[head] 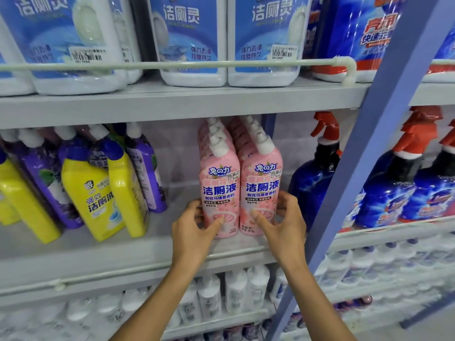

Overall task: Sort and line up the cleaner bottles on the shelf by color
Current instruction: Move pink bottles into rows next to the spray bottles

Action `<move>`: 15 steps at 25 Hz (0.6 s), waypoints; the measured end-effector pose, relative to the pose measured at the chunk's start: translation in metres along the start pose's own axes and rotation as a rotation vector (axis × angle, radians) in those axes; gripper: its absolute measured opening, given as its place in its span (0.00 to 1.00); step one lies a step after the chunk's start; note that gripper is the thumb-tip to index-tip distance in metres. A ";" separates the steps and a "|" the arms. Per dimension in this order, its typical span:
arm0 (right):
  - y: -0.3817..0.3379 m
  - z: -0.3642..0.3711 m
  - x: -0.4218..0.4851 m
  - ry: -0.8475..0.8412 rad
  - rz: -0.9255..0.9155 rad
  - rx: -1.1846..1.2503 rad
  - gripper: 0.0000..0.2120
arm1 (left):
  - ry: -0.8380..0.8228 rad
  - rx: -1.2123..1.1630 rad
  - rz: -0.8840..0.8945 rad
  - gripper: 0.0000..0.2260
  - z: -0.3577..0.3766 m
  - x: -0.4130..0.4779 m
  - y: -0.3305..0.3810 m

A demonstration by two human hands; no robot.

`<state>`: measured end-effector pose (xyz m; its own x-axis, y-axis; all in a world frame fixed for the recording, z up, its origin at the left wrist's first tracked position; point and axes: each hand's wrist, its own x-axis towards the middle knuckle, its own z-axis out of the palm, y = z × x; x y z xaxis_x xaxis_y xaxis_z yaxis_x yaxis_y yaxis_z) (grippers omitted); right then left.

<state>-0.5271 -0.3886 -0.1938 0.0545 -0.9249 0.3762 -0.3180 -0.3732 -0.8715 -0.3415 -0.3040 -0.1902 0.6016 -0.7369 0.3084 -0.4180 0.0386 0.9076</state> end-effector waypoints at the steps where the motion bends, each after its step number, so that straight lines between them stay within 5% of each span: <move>1: -0.001 0.000 0.000 0.003 -0.001 0.008 0.32 | 0.003 0.010 0.001 0.19 0.000 0.000 0.000; 15: -0.029 -0.003 -0.024 0.106 -0.059 0.166 0.35 | -0.020 -0.123 -0.009 0.26 -0.017 -0.004 0.018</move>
<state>-0.5223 -0.3552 -0.1768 -0.0345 -0.8917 0.4514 -0.1562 -0.4413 -0.8837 -0.3396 -0.2887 -0.1704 0.5907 -0.7510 0.2950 -0.3250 0.1132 0.9389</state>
